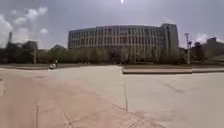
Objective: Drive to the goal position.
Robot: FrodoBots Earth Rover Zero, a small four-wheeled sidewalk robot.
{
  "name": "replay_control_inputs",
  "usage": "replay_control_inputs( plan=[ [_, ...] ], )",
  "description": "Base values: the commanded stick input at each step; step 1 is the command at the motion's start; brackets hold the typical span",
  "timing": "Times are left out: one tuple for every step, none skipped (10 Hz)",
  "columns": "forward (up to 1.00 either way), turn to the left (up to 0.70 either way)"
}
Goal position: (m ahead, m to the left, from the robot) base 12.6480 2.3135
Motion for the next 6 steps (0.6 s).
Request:
replay_control_inputs(
  plan=[
    [0.7,0.03],
    [0.7,0.03],
    [0.7,0.03],
    [0.7,0.03],
    [0.7,0.03],
    [0.7,0.03]
  ],
)
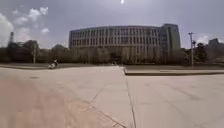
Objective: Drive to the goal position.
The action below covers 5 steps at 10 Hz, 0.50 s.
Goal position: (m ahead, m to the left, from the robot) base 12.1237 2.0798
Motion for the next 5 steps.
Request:
replay_control_inputs(
  plan=[
    [0.7,0.03],
    [0.7,0.03],
    [0.7,0.03],
    [0.7,0.03],
    [0.7,0.03]
  ],
)
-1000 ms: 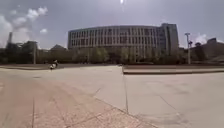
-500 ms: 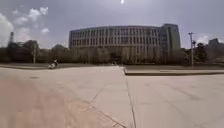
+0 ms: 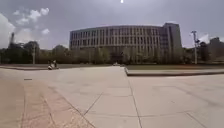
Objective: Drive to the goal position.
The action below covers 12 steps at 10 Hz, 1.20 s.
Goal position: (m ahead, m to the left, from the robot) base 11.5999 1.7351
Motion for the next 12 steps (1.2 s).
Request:
replay_control_inputs(
  plan=[
    [0.7,0.03],
    [0.7,0.03],
    [0.7,0.03],
    [0.7,-0.01],
    [0.7,-0.19],
    [0.7,-0.32],
    [0.7,0.0],
    [0.7,0.03],
    [0.7,0.03],
    [0.7,0.03],
    [0.7,0.03],
    [0.7,0.03]
  ],
)
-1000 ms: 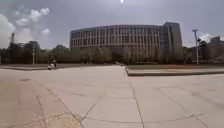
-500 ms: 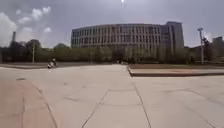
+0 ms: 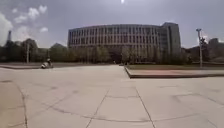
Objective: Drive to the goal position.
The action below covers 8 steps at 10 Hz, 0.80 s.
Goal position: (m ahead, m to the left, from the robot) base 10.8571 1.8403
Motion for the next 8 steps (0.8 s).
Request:
replay_control_inputs(
  plan=[
    [0.7,0.03],
    [0.7,0.03],
    [0.7,0.03],
    [0.7,0.03],
    [0.7,0.03],
    [0.7,0.03],
    [0.7,0.03],
    [0.7,0.03]
  ],
)
